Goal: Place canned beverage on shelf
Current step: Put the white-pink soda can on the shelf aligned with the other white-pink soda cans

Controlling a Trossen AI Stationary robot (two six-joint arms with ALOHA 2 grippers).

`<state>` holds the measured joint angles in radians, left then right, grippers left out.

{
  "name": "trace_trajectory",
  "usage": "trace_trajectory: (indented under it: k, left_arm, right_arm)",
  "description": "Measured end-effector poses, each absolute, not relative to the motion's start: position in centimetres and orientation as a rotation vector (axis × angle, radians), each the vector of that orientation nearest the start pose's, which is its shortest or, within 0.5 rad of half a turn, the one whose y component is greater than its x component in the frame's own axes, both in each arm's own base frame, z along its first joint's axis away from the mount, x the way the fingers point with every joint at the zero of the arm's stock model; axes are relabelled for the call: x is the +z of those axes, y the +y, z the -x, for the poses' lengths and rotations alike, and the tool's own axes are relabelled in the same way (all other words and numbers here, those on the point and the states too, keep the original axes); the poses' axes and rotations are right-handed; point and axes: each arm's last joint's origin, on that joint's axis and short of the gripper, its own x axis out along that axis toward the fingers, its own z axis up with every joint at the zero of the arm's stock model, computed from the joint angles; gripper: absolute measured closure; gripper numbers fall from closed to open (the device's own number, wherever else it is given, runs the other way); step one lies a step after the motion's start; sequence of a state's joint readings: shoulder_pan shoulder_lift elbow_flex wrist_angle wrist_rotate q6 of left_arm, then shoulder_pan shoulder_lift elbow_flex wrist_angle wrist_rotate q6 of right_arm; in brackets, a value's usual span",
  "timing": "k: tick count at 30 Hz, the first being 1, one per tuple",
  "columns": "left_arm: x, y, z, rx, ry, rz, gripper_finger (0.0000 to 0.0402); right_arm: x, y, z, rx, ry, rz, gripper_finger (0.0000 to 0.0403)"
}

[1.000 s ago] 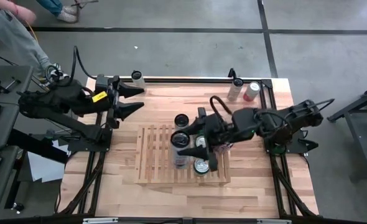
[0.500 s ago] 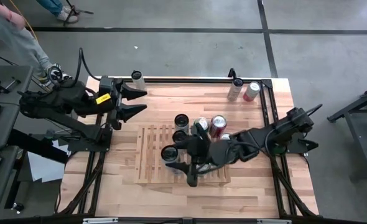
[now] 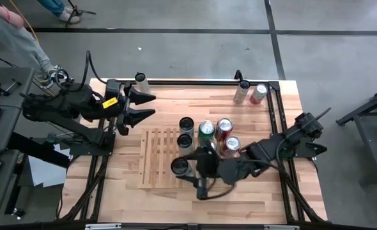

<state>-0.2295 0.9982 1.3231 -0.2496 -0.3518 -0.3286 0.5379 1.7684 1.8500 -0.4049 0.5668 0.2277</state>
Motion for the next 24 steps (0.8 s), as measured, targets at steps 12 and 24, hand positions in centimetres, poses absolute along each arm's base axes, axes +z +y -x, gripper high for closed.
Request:
trace_trajectory:
  k: [12,24]
  left_arm:
    - [46.8,-3.3,-18.4,0.108,-0.101,0.328,0.0123]
    - [46.9,-3.2,-18.2,0.108,-0.106,0.331,0.0123]
  right_arm:
    - [41.1,18.8,-34.9,-0.086,0.296,-0.01,0.0165]
    - [41.3,16.2,-36.0,-0.083,0.301,0.025,0.0165]
